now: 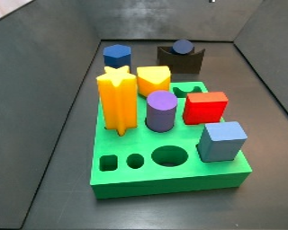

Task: Pick up the oval object. Move up. Place the oval object on the fixture. Regrasp the oval object. Move to above the board. Insert the oval object.
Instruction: Regrasp the oval object.

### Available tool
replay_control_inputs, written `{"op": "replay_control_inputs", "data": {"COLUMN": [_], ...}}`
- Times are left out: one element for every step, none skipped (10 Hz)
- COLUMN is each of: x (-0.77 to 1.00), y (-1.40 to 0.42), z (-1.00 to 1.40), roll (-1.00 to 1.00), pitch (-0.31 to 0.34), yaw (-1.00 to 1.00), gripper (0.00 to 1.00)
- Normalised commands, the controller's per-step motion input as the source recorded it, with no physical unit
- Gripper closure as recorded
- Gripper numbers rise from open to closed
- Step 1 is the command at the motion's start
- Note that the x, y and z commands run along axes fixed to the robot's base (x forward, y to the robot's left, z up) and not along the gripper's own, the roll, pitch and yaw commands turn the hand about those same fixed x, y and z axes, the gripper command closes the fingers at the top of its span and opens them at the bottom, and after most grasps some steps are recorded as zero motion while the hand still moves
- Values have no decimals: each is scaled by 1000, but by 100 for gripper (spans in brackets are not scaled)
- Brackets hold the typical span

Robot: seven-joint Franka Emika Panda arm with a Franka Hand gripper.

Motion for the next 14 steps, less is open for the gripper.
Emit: {"op": "replay_control_inputs", "data": {"x": [-37, -35, -28, -24, -28, -23, -15, 0, 16, 27, 42, 55, 70, 83], "y": [-24, -23, -21, -18, -20, -16, -20, -17, -22, -22, -24, -26, -30, -34], "z": [5, 5, 4, 5, 2, 8, 13, 5, -5, -11, -11, -13, -10, -11], "roll": [1000, 1000, 1000, 1000, 1000, 1000, 1000, 1000, 1000, 1000, 1000, 1000, 1000, 1000], "pitch": [4, 0, -8, -12, -13, -12, -8, -2, 3, 11, 24, 39, 67, 92], "yaw": [11, 12, 14, 15, 16, 18, 18, 20, 23, 25, 29, 33, 43, 55], "gripper": [0, 0, 0, 0, 0, 0, 0, 0, 0, 0, 0, 0, 0, 0]}}
